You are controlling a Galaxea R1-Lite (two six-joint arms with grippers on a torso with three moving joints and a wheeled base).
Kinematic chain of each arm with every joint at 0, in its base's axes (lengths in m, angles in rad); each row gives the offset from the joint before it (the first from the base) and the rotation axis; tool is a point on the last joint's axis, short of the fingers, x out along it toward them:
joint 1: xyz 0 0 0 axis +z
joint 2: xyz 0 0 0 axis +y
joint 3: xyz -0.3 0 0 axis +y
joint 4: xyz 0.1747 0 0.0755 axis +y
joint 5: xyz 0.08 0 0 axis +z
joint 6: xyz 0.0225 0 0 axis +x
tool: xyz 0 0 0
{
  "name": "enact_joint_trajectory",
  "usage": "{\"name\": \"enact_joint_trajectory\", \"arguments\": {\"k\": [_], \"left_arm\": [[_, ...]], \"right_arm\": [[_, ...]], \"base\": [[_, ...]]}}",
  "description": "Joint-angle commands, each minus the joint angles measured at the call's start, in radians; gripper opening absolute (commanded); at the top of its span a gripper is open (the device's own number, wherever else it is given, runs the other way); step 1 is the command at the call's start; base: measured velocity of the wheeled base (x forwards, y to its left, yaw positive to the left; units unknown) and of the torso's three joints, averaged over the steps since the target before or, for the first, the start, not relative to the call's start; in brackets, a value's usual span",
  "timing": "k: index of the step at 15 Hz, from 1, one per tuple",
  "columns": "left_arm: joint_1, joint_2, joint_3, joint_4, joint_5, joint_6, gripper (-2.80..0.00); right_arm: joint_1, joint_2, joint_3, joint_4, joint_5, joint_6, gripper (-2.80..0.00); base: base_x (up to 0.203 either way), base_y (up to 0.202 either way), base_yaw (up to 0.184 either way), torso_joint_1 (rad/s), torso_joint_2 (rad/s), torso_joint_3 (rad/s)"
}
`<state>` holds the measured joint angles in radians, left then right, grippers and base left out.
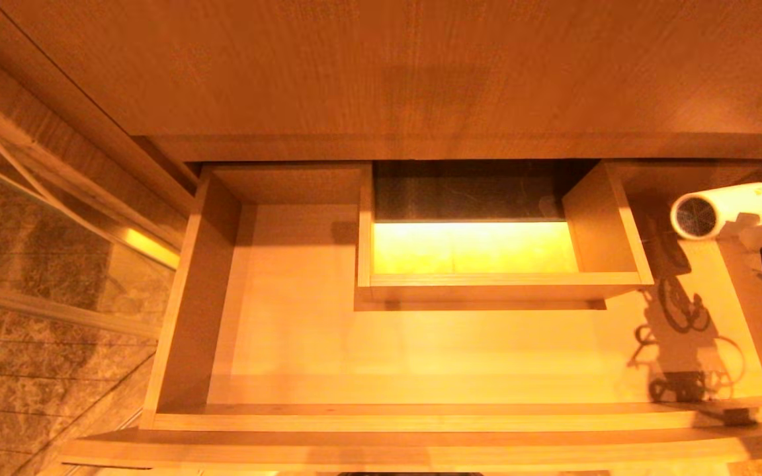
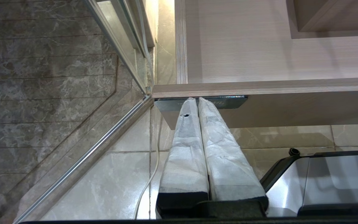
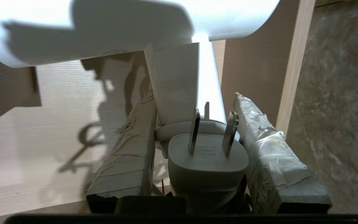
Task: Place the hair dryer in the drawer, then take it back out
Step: Put it into the drawer
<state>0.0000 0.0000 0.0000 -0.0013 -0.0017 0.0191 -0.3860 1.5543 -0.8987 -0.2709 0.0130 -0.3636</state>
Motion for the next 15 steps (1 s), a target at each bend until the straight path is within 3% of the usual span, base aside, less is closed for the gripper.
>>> {"name": "enact_joint_trajectory", "arguments": {"k": [1,10,15], "left_arm": [[0.0,0.0,0.002,0.0,0.0,-0.001,-2.8],[0.0,0.0,0.002,0.0,0.0,-0.001,-2.8],[0.0,0.0,0.002,0.0,0.0,-0.001,-2.8]], "right_arm": [[-0.012,-0.005,0.015,-0.002,0.0,-0.004,-2.8],[-0.077,-0.049,0.131,0.001,-0.003,-0.003,-2.8],[-0.074,0.042,0.108,-0.056,0.001,-0.004,-2.8]], "base": [[0.0,0.0,0.0,0.0,0.0,0.0],[0.0,0.0,0.0,0.0,0.0,0.0],[0.0,0.0,0.0,0.0,0.0,0.0]]}}
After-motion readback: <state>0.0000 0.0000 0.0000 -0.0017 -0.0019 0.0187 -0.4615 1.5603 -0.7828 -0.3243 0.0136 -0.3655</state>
